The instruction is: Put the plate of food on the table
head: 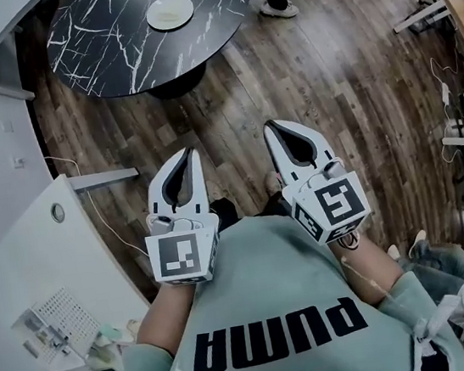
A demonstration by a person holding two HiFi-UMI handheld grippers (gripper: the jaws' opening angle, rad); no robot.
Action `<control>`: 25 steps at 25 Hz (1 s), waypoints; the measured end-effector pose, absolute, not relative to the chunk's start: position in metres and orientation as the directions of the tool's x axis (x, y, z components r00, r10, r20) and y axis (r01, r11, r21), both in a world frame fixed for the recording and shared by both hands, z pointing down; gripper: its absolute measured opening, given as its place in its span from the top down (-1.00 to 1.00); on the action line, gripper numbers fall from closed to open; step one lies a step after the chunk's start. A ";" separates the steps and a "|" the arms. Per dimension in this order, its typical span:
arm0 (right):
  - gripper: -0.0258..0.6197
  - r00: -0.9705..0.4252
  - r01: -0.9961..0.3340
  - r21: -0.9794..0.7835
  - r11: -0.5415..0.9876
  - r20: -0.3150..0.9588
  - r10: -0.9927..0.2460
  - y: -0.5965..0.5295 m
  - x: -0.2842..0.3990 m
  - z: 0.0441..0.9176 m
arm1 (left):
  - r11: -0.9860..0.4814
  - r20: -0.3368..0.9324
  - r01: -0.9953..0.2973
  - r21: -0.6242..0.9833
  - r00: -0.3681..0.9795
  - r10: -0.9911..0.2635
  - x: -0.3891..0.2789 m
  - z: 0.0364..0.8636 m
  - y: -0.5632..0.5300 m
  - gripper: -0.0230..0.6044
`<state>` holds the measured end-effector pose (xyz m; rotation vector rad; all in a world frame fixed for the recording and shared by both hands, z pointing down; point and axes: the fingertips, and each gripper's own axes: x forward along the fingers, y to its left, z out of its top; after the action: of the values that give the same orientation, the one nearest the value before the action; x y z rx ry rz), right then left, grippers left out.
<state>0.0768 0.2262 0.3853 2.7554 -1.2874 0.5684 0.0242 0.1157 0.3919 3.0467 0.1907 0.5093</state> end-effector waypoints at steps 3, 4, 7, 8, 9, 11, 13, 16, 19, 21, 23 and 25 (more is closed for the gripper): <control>0.89 0.581 -0.764 -0.101 -0.637 0.321 -0.748 0.260 0.083 0.380 | -0.993 0.343 0.104 0.053 0.932 0.116 0.031 0.397 0.155 0.91; 0.89 0.577 -0.773 -0.090 -0.628 0.311 -0.755 0.272 0.085 0.378 | -0.994 0.354 0.098 0.047 0.929 0.108 0.032 0.397 0.169 0.91; 0.89 0.561 -0.796 -0.069 -0.602 0.293 -0.774 0.307 0.091 0.377 | -0.997 0.368 0.074 0.033 0.926 0.081 0.035 0.400 0.207 0.91; 0.90 0.554 -0.801 -0.068 -0.595 0.291 -0.780 0.318 0.094 0.379 | -0.998 0.357 0.061 0.034 0.932 0.069 0.037 0.400 0.218 0.91; 0.89 0.545 -0.808 -0.070 -0.586 0.293 -0.786 0.327 0.097 0.383 | -0.999 0.349 0.043 0.033 0.936 0.052 0.038 0.400 0.226 0.91; 0.89 0.515 -0.824 -0.080 -0.560 0.304 -0.801 0.343 0.099 0.393 | -1.000 0.362 -0.001 0.017 0.932 0.005 0.034 0.403 0.235 0.91; 0.90 0.486 -0.838 -0.095 -0.538 0.319 -0.814 0.355 0.100 0.403 | -0.999 0.386 -0.041 -0.008 0.922 -0.041 0.026 0.405 0.238 0.91; 0.89 0.484 -0.840 -0.092 -0.535 0.321 -0.814 0.367 0.106 0.406 | -0.996 0.390 -0.080 -0.033 0.917 -0.087 0.022 0.404 0.234 0.91; 0.89 0.489 -0.838 -0.084 -0.539 0.322 -0.811 0.367 0.106 0.404 | -0.995 0.393 -0.086 -0.042 0.914 -0.096 0.018 0.404 0.230 0.91; 0.89 0.487 -0.839 -0.088 -0.537 0.321 -0.812 0.362 0.102 0.401 | -0.996 0.400 -0.074 -0.043 0.913 -0.085 0.015 0.404 0.231 0.91; 0.90 0.487 -0.842 -0.081 -0.534 0.315 -0.815 0.353 0.096 0.395 | -0.997 0.393 -0.065 -0.031 0.917 -0.072 0.016 0.403 0.234 0.91; 0.90 0.489 -0.845 -0.064 -0.531 0.308 -0.816 0.344 0.091 0.390 | -0.997 0.371 -0.071 -0.007 0.926 -0.068 0.018 0.401 0.233 0.91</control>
<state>0.0915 0.3438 0.3898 2.6269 -1.4699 0.4640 0.0177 0.2334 0.4012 3.0761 -0.1110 0.5929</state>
